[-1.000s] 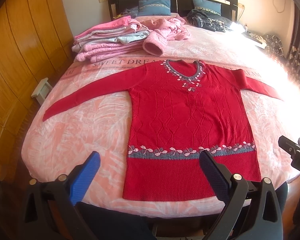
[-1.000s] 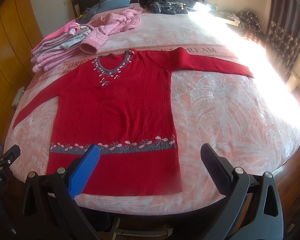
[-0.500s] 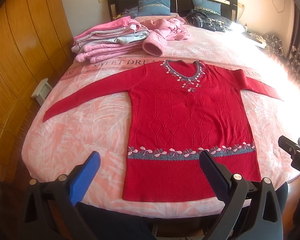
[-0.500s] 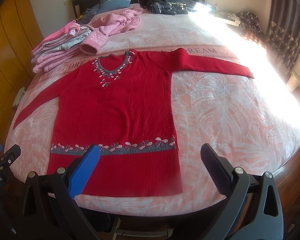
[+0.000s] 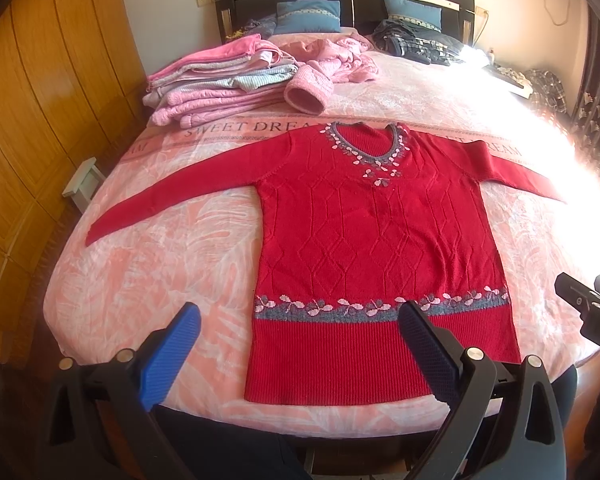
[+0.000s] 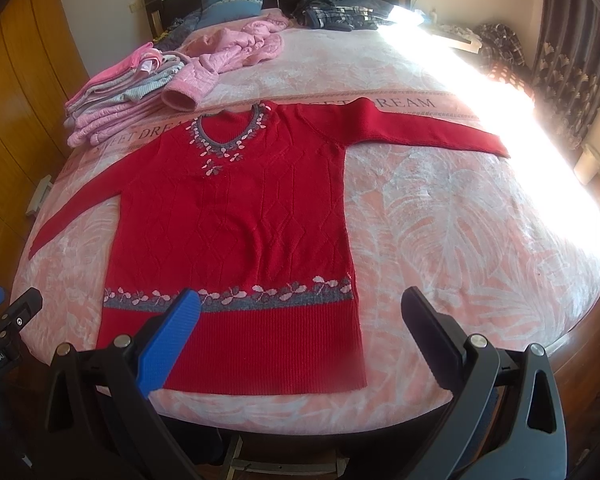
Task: Fold small clothes
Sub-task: 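Move the right tool to the sweater's sleeve cuff and grasp it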
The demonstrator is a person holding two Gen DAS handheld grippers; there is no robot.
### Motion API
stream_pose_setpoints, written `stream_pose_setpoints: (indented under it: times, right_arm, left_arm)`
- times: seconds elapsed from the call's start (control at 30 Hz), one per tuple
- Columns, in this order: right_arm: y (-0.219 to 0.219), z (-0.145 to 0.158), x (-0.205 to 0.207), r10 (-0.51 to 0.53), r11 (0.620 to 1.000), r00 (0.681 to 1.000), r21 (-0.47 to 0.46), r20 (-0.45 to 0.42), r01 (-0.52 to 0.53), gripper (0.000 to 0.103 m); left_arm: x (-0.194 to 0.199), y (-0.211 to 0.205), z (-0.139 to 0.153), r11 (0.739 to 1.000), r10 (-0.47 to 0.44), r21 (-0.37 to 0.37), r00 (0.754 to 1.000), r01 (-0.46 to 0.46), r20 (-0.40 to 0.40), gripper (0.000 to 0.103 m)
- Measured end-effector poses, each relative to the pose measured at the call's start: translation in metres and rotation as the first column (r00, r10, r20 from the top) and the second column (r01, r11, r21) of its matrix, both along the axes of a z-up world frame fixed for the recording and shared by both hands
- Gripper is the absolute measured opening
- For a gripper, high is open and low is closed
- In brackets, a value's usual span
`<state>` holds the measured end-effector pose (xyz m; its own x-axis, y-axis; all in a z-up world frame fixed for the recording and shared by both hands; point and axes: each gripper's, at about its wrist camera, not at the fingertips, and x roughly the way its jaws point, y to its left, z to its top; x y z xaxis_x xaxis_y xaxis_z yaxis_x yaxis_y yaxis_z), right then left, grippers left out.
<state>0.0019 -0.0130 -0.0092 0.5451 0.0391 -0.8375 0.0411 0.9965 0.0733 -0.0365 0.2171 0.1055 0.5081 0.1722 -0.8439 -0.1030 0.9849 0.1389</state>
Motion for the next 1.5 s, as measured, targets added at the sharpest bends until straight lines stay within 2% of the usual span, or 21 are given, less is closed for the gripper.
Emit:
stream_pose_setpoints:
  times: [0.7,0.87,0.97,1.03,1.17,1.23,1.37,1.5]
  right_arm:
    - [-0.008,-0.002,0.003,-0.006,1.0,1.0,0.012,-0.002,0.006,0.1]
    - [-0.029,-0.01,0.02,0.013,0.997,1.0,0.073,0.0,-0.013,0.1]
    - [-0.065,-0.014,0.048,0.004,0.992,1.0,0.125,0.005,-0.004,0.1]
    - [-0.101,-0.017,0.074,-0.043,0.989,0.999,0.14,0.0,0.043,0.1]
    - [-0.189,-0.031,0.134,-0.164,0.982,0.986,0.088,-0.021,0.165,0.1]
    - [-0.238,-0.043,0.166,-0.206,0.973,0.978,0.097,-0.042,0.209,0.1]
    - [-0.333,-0.074,0.222,-0.288,0.943,0.949,0.137,-0.127,0.305,0.099]
    - [-0.407,-0.1,0.263,-0.367,0.915,0.915,0.113,-0.168,0.387,0.099]
  left_arm:
    - [0.009,-0.008,-0.003,1.0,-0.004,-0.006,1.0,0.004,-0.011,0.099]
    - [0.029,-0.004,-0.019,0.999,0.017,-0.049,1.0,-0.018,-0.017,0.099]
    - [0.051,-0.002,-0.032,0.993,0.032,-0.11,0.999,-0.033,-0.012,0.099]
    - [0.074,-0.004,-0.041,0.991,0.055,-0.119,0.998,-0.059,-0.038,0.099]
    - [0.121,-0.018,-0.053,0.992,0.071,-0.104,0.996,-0.075,-0.047,0.099]
    - [0.145,-0.026,-0.057,0.989,0.079,-0.119,0.996,-0.083,-0.038,0.099]
    - [0.194,-0.045,-0.066,0.985,0.086,-0.146,0.996,-0.089,-0.027,0.099]
    - [0.234,-0.065,-0.077,0.982,0.096,-0.164,0.995,-0.098,-0.015,0.099]
